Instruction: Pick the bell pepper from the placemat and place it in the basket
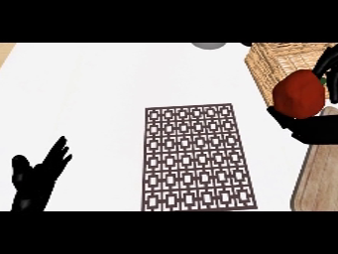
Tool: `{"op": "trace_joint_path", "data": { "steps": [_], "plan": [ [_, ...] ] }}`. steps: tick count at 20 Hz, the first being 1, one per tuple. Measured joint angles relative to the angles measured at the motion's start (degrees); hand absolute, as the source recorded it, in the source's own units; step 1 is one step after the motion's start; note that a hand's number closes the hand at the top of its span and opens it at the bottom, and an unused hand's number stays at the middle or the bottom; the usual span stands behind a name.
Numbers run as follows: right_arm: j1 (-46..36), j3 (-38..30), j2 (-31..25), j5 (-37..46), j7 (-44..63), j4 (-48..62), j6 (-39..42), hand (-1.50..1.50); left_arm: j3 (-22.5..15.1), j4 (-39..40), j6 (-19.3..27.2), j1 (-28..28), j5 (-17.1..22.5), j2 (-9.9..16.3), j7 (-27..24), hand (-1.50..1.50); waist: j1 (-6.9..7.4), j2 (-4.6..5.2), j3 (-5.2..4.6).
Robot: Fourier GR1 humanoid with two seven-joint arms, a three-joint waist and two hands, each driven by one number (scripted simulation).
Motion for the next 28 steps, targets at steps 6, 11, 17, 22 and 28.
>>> {"op": "trace_joint_path", "data": {
  "steps": [6,11,17,22,28],
  "plan": [
    [-8.2,-11.6,-6.4,-6.8,3.0,7.5,4.8,1.50,-0.2,0.4,-0.7,-1.0,-0.4,-0.4,-0.3,0.00,1.18,0.21,-0.03],
    [-13.3,-16.3,-10.5,-8.9,0.0,18.2,8.6,1.50,-0.4,1.2,-0.7,-2.2,-1.1,-0.7,0.6,0.00,1.92,0.39,0.04],
    [-17.1,-15.7,-11.7,-5.4,-7.2,30.8,9.7,1.50,-1.1,0.7,-0.6,-2.4,-2.1,-1.7,0.4,0.00,2.55,0.52,0.03],
    [-20.6,-15.1,-11.6,-2.5,-14.8,41.8,9.6,1.50,-1.1,-0.4,-1.0,-2.3,-2.2,-1.7,1.4,0.00,2.93,0.70,-0.09],
    [-23.4,-16.1,-9.3,-1.3,-22.8,54.5,7.8,1.50,-0.7,1.0,-1.3,-3.1,-2.4,-2.1,1.4,0.00,3.03,0.73,0.05]
  ]
}}
